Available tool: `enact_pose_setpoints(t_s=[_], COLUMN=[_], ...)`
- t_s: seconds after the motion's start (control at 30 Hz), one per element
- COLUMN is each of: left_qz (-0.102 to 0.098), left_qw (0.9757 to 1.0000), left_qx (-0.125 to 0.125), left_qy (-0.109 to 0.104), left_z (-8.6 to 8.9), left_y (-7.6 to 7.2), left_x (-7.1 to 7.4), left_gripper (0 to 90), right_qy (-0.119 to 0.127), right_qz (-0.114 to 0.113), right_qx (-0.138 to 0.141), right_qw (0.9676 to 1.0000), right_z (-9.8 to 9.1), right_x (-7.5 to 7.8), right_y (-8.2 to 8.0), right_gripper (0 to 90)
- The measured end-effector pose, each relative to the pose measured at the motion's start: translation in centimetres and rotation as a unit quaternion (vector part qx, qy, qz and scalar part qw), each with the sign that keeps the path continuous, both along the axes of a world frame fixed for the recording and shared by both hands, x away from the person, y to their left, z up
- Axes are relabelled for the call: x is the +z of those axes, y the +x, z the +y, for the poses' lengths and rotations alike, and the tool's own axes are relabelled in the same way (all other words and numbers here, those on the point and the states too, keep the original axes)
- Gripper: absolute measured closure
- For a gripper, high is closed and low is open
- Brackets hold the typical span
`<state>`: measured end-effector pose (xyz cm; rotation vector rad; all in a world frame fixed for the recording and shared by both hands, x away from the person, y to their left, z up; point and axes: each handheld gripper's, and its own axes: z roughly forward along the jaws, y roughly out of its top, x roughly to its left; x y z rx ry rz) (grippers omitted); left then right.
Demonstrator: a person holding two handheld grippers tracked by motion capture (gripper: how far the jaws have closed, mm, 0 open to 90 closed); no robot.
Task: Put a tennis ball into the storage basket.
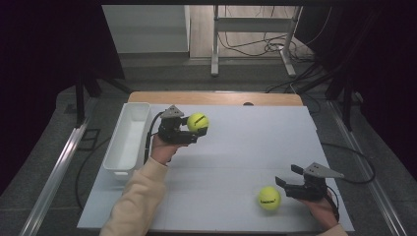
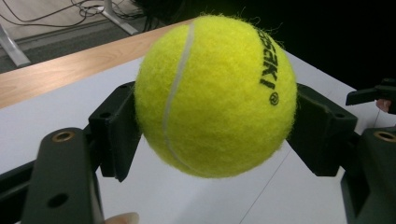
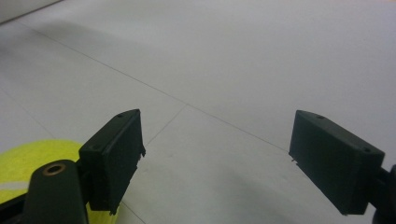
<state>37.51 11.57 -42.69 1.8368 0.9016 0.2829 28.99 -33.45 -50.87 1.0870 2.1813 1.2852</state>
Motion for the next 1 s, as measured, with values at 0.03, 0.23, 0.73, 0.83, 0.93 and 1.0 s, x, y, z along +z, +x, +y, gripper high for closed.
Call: enact_pose_setpoints(t_s=[0.03,0.23,0.73,0.83,0.93,1.0], left_qz=[0.001,0.004,0.001,-0.001,-0.002,-0.001], left_qw=[1.0000,1.0000,0.9995,0.9993,0.9992,0.9990], left_qx=[0.001,0.005,0.030,0.038,0.041,0.045], left_qy=[0.000,0.003,-0.005,-0.003,-0.002,-0.005], left_z=[0.1,0.3,2.2,2.7,3.0,3.3], left_y=[0.0,0.2,0.3,0.3,0.4,0.4], left_x=[0.0,-0.1,0.4,0.5,0.6,0.7], left_gripper=[26.0,26.0,26.0,26.0,26.0,25.9], right_qy=[0.000,-0.002,-0.002,-0.002,-0.002,-0.003], right_qz=[0.000,-0.001,-0.001,-0.001,-0.001,-0.001], right_qx=[0.000,-0.001,0.001,0.001,0.001,0.000], right_qw=[1.0000,1.0000,1.0000,1.0000,1.0000,1.0000], right_z=[0.0,0.0,0.0,0.0,0.0,0.0], right_x=[0.0,0.0,0.0,0.0,0.0,0.0], right_y=[0.0,0.0,0.0,0.0,0.0,0.0], right_gripper=[17.9,17.9,17.9,17.9,17.9,17.9])
